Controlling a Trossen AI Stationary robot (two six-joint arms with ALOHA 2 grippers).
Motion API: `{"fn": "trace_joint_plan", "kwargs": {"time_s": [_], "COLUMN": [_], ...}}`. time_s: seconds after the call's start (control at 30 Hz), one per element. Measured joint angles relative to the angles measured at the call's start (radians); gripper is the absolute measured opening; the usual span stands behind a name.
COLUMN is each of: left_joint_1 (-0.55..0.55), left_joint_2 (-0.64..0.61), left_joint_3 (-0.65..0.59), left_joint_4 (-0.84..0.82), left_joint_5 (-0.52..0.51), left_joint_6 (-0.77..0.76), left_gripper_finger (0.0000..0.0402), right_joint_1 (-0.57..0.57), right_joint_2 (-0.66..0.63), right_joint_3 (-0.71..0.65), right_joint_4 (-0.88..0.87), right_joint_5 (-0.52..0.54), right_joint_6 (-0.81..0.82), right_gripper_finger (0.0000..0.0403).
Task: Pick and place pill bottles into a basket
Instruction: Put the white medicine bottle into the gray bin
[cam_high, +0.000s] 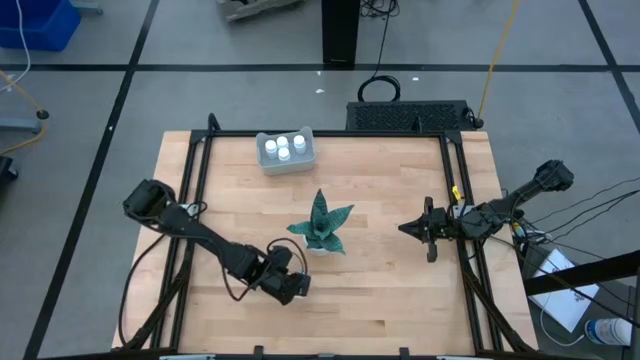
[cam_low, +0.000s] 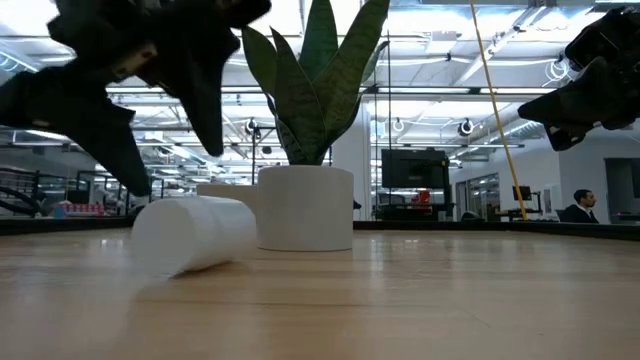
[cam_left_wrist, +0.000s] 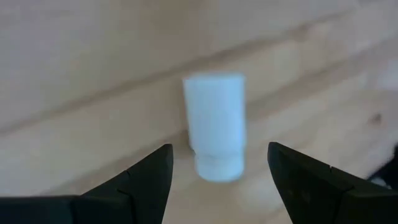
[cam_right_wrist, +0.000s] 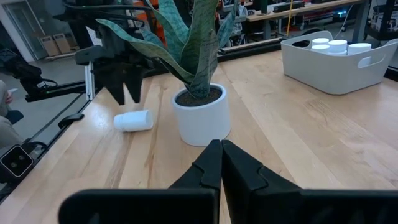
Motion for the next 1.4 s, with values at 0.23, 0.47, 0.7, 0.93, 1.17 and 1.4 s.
{"fn": "trace_joint_plan", "kwargs": {"time_s": [0.23,0.47,0.7,0.93,1.17,1.4], "left_joint_1": [0.044,0.053,0.053,0.037,0.037,0.039], "left_joint_2": [0.083,0.135,0.140,0.137,0.107,-0.006], "left_joint_3": [0.000,0.000,0.003,0.007,0.001,-0.003], "left_joint_4": [0.162,0.140,0.093,-0.111,-0.190,-0.370], "left_joint_5": [0.043,0.082,0.106,0.147,0.259,0.412], "left_joint_6": [0.024,0.043,0.153,0.323,0.510,0.660], "left_gripper_finger": [0.0264,0.0264,0.0264,0.0206,0.0180,0.0180], "right_joint_1": [0.000,0.000,0.000,0.000,0.000,0.000], "right_joint_2": [0.000,0.000,0.001,0.001,0.001,0.002], "right_joint_3": [0.000,0.000,0.000,0.000,0.000,0.000], "right_joint_4": [0.000,0.000,0.000,0.000,0.000,0.000], "right_joint_5": [0.000,0.000,0.000,0.000,0.000,0.000], "right_joint_6": [0.000,0.000,0.000,0.000,0.000,0.000], "right_gripper_finger": [0.0000,0.0000,0.0000,0.0000,0.0000,0.0000]}}
